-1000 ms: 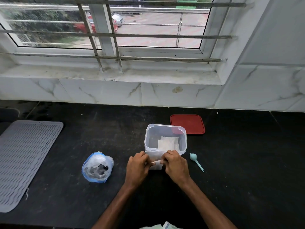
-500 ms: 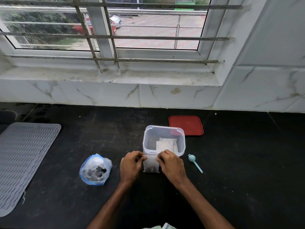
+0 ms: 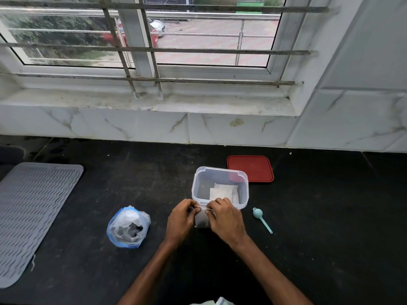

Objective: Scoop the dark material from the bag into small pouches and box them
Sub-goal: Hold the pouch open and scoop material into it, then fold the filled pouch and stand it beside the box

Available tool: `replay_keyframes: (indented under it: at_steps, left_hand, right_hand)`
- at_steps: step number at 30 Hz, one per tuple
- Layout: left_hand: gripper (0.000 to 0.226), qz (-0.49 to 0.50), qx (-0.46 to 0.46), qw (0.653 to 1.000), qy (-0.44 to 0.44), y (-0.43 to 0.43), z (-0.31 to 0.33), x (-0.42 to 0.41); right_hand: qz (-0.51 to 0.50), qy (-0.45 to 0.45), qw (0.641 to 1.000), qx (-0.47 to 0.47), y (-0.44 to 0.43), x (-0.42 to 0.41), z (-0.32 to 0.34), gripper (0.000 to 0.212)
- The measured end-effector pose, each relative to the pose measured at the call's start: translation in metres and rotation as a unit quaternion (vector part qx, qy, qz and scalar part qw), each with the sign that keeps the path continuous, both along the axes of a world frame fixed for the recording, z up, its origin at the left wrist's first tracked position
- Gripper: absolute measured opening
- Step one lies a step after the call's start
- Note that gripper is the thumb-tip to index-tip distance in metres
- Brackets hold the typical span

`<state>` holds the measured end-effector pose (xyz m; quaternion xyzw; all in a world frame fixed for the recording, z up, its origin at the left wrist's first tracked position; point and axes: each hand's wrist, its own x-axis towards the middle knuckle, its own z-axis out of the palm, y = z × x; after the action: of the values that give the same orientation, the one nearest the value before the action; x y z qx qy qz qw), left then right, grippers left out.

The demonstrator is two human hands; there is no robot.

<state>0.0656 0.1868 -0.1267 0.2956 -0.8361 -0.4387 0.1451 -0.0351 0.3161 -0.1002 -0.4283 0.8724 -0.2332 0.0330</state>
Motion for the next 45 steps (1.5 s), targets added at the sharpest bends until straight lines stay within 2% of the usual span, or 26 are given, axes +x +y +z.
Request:
replay_keyframes:
  at_steps: [5, 10, 14, 18, 23, 27, 30, 36, 42, 45]
  left_hand:
    - [0.009, 0.003, -0.048, 0.999, -0.004, -0.002, 0.004, 0.002]
    - [0.005, 0.004, -0.085, 0.996, -0.002, -0.003, 0.004, 0.005]
    - [0.006, 0.016, -0.048, 0.998, 0.030, -0.005, -0.001, 0.009]
    - [0.007, 0.043, -0.025, 0.998, 0.038, -0.011, -0.005, 0.011]
    - [0.006, 0.027, -0.053, 0.998, -0.011, -0.012, -0.003, 0.006]
    - [0.005, 0.027, -0.076, 0.996, -0.030, -0.013, -0.005, 0.006]
    - [0.006, 0.040, -0.051, 0.998, -0.015, -0.014, -0.005, 0.007]
    - [0.006, 0.052, -0.030, 0.998, -0.001, -0.015, -0.002, 0.001]
    - [0.012, 0.070, 0.016, 0.997, 0.000, -0.013, -0.005, 0.003]
    - [0.018, 0.074, 0.040, 0.996, 0.014, -0.010, -0.003, 0.001]
  right_hand:
    - [0.006, 0.014, 1.000, -0.016, -0.002, 0.001, 0.000, 0.013]
    - [-0.004, -0.009, 1.000, -0.020, -0.004, 0.001, 0.000, 0.017]
    - [-0.004, -0.031, 0.999, 0.009, -0.003, -0.002, -0.001, 0.015]
    - [-0.052, -0.060, 0.997, 0.003, -0.001, -0.007, -0.001, 0.014]
    - [-0.045, -0.015, 0.997, 0.054, -0.007, -0.003, 0.000, 0.016]
    - [-0.041, 0.006, 0.998, 0.046, -0.007, -0.001, -0.004, 0.014]
    - [-0.053, 0.029, 0.998, 0.013, -0.003, -0.001, -0.006, 0.017]
    - [-0.031, 0.034, 0.999, 0.018, 0.002, -0.004, 0.000, 0.024]
    - [-0.083, 0.082, 0.993, -0.007, -0.005, -0.037, 0.016, 0.014]
    - [-0.060, 0.023, 0.996, 0.065, -0.015, -0.071, 0.014, 0.005]
